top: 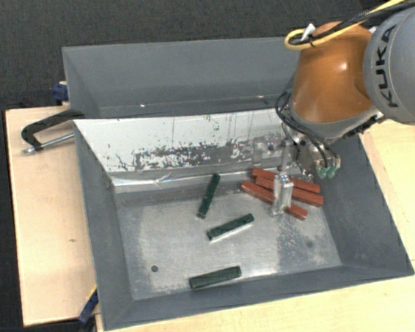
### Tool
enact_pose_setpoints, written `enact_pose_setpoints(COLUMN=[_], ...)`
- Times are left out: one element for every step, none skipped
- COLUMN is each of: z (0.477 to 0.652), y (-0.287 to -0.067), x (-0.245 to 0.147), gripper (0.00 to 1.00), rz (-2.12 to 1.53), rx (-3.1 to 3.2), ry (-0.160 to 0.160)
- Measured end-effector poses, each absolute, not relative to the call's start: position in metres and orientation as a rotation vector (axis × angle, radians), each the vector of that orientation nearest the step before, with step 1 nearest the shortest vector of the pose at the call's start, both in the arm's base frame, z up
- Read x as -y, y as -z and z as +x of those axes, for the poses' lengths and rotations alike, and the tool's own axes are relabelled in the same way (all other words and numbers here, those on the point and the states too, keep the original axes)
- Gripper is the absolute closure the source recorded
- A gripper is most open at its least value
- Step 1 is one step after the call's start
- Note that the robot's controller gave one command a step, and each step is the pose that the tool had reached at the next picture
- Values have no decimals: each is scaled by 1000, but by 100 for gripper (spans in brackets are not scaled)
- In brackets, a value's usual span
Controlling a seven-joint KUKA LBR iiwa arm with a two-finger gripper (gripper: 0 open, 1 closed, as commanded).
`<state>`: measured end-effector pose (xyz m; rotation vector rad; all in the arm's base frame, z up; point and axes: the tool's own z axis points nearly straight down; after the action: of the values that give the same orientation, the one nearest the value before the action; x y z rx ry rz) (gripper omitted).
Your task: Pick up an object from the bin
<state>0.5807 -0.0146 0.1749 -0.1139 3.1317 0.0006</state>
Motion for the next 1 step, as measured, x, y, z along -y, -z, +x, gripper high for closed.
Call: enact_pose_setpoints(z=[597], y=[-109], x=[10], gripper=[0], rz=[-253], rx=[-3125], ry=[0])
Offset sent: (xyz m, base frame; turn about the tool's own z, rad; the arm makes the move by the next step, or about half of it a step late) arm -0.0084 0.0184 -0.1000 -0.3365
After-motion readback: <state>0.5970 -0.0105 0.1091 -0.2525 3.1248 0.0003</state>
